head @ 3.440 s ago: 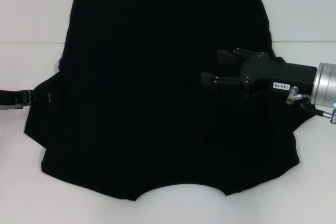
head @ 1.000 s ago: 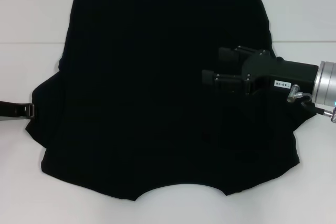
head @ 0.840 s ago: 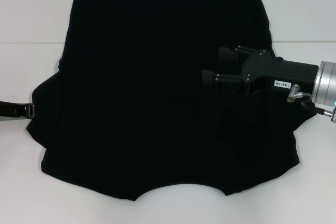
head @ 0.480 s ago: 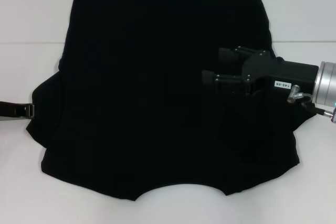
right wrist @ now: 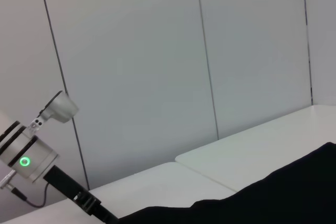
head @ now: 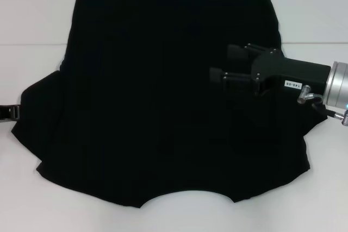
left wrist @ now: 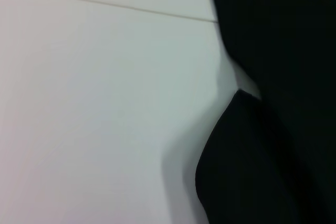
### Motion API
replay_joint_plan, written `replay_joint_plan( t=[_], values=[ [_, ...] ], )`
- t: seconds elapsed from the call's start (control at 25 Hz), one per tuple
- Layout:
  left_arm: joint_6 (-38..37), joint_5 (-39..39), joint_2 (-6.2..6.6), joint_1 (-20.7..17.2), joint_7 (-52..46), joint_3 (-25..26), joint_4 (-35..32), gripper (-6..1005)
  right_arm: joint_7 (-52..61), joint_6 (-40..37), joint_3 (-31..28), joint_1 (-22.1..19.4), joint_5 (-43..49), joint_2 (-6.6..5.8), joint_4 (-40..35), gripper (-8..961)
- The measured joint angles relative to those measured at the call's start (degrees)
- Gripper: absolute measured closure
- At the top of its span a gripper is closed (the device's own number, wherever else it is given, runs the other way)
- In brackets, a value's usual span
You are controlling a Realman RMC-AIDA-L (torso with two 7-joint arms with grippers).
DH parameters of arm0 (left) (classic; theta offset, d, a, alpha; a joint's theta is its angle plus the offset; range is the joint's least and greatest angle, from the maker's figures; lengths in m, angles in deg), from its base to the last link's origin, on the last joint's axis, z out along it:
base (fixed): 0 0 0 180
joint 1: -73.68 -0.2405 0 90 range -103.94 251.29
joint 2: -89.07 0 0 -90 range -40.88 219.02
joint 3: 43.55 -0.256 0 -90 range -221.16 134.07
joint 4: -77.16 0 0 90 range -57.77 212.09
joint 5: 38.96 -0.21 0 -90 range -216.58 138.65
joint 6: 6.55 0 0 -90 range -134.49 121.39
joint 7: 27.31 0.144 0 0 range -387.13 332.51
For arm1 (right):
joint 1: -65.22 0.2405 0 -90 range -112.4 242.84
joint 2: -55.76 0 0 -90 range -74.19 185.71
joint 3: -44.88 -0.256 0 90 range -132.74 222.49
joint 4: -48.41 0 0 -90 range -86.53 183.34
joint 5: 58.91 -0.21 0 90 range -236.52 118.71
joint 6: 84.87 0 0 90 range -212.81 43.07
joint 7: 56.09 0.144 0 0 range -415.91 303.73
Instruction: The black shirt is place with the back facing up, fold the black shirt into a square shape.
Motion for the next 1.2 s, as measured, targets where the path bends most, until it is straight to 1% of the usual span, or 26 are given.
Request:
replay_joint_plan(
  t=[0.2,0.44,0.8,1.2],
  values=[
    [-0.45,0.00,0.02,-1.37,-0.03,0.34,-2.07,1000,-0.27,0.92,0.11,-0.01,-1.14,0.00,0.83,39],
    [-1.53,0.00,0.29,-1.96,0.43,2.79,-2.77,1000,-0.77,1.59,0.06,0.22,-1.35,0.11,1.73,39],
    [-2.42,0.02,0.03,-3.50,-0.03,2.99,-4.82,1000,-1.74,2.22,0.49,0.22,-2.50,0.18,2.21,39],
    [-3.00,0.16,-0.15,-3.93,-0.21,3.05,-5.01,989,-1.74,2.30,0.50,-0.03,-2.60,0.09,2.26,39]
  ],
)
